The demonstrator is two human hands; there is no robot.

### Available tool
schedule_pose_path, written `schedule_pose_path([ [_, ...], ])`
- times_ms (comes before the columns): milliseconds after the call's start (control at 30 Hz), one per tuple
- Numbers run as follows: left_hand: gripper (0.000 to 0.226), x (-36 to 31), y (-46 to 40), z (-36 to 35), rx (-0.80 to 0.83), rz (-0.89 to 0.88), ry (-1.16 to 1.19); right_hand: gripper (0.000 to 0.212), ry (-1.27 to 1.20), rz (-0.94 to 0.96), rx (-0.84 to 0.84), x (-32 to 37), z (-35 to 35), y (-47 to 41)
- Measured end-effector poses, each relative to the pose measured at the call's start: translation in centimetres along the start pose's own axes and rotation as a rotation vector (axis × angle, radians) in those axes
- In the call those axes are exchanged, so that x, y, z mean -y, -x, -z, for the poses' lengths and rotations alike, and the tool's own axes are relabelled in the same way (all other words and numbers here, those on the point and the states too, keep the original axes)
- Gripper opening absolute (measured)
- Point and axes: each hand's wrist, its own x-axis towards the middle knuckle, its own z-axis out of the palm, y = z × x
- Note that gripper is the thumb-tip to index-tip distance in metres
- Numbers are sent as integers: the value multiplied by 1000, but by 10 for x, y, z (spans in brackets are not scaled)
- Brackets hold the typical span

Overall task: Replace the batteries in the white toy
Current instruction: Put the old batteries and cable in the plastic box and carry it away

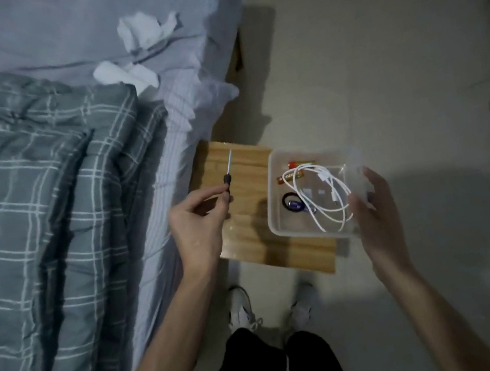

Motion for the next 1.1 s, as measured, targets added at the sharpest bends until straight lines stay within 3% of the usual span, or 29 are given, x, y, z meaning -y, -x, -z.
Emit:
schedule_pose_path([
  [233,22,147,-52,-13,17,20,-97,38,-29,19,-8,-114,-86,-42],
  [533,28,245,-86,-27,42,-29,-179,45,87,18,-7,-187,-132,-67],
  [767,22,259,-98,-48,67,-66,-348,47,244,72,-47,-201,-134,-69],
  [933,19,266,-99,-54,85,-184,-501,47,222,91,-72,-202,-136,-67],
  [1100,15,270,-103,-57,103,-192,-546,47,208,62,-84,-195,-139,-65],
])
